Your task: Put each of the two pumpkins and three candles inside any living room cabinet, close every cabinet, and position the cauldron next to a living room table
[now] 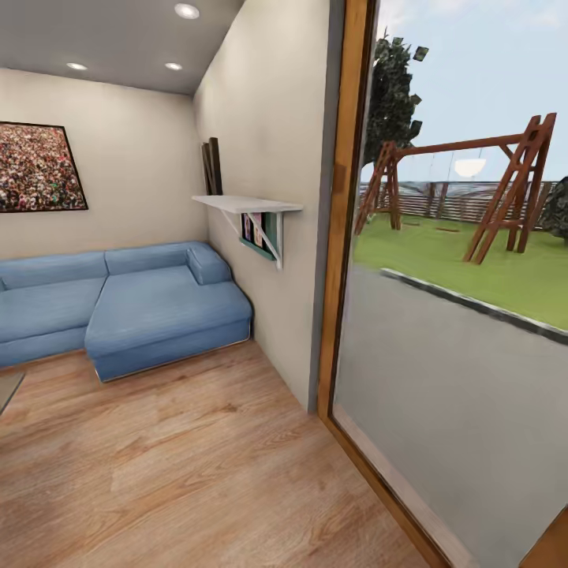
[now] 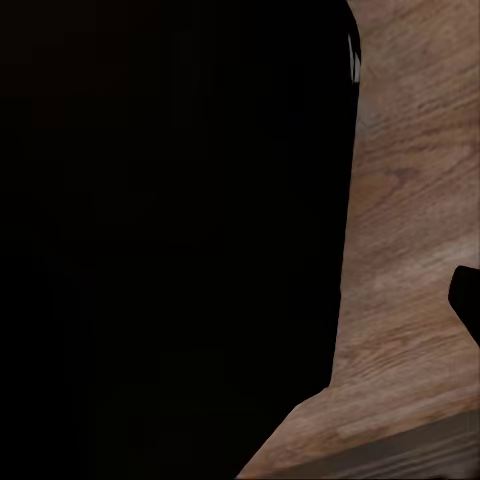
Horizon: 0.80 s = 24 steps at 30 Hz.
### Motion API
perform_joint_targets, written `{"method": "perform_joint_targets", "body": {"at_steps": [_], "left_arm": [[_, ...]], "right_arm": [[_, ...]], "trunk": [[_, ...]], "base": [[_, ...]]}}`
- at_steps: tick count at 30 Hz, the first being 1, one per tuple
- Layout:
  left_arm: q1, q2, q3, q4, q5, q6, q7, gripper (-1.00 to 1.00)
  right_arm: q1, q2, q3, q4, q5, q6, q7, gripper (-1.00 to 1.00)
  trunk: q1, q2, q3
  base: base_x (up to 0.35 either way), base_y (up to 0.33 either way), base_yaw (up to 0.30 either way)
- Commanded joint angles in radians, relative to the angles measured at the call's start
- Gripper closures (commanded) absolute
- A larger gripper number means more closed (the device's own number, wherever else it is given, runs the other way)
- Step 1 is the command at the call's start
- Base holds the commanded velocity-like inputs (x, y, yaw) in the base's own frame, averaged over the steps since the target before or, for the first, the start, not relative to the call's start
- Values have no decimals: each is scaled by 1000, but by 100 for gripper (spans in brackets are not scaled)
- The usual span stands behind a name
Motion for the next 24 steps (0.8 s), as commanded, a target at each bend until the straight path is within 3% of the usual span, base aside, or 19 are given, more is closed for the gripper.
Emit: {"method": "perform_joint_targets", "body": {"at_steps": [1,4,15,24], "left_arm": [[6,6,1,-6,0,-6,-5,-100],[7,13,3,-23,1,-23,-5,-100],[7,-1,5,-40,2,-52,-5,-100],[7,0,3,-41,2,-55,-5,-100]], "right_arm": [[-1,6,-2,6,-3,-6,5,-100],[-1,11,-2,4,-4,-23,4,-100],[-2,2,-10,2,-12,-84,2,-100],[-2,2,-8,-3,-9,-89,2,-100]], "trunk": [[0,0,-1],[0,0,-1],[0,0,-1],[0,0,-1]], "base": [[0,0,0],[0,0,0],[0,0,0],[0,0,0]]}}
